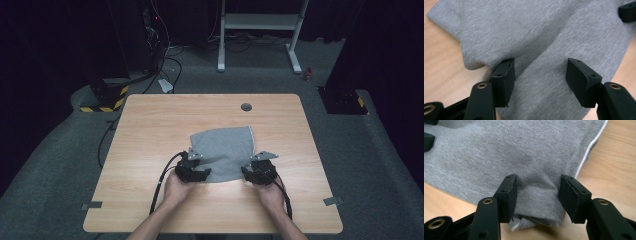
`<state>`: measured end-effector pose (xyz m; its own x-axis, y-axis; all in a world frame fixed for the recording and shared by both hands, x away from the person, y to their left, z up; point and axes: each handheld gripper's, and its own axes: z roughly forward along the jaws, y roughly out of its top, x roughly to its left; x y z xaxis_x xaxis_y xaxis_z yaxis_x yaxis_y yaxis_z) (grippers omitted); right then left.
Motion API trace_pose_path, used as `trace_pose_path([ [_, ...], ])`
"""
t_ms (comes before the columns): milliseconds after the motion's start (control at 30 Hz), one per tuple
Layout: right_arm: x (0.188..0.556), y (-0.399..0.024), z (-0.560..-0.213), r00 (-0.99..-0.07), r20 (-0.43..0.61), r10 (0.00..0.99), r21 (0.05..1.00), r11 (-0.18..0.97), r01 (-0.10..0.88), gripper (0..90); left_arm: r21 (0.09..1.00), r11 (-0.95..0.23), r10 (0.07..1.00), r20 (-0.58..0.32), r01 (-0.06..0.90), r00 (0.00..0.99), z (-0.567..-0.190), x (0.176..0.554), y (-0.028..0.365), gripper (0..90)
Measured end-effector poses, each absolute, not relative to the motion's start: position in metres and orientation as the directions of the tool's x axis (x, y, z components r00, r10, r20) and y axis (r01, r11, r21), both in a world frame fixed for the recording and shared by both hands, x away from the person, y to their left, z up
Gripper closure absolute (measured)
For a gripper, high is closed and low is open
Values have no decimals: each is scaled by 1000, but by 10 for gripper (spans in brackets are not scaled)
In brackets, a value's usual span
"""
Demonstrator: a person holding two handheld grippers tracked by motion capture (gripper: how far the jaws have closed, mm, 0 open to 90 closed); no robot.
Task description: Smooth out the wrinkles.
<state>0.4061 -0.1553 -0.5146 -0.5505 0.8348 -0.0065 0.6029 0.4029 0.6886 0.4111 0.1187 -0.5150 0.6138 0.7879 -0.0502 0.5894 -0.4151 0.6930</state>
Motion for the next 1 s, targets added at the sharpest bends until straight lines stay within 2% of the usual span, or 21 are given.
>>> trace_pose_path([
  [267,433,-149,-514,-504,-6,864,680,373,632,482,695,-405,811,-28,595,584,-516,444,115,408],
  [700,401,-154,-512,-537,-19,843,695,398,599,453,674,-450,783,-18,586,622,-513,402,131,390],
  [1000,388,-170,-512,-530,1,848,697,380,608,444,679,-423,792,-45,600,609,-513,387,145,389],
])
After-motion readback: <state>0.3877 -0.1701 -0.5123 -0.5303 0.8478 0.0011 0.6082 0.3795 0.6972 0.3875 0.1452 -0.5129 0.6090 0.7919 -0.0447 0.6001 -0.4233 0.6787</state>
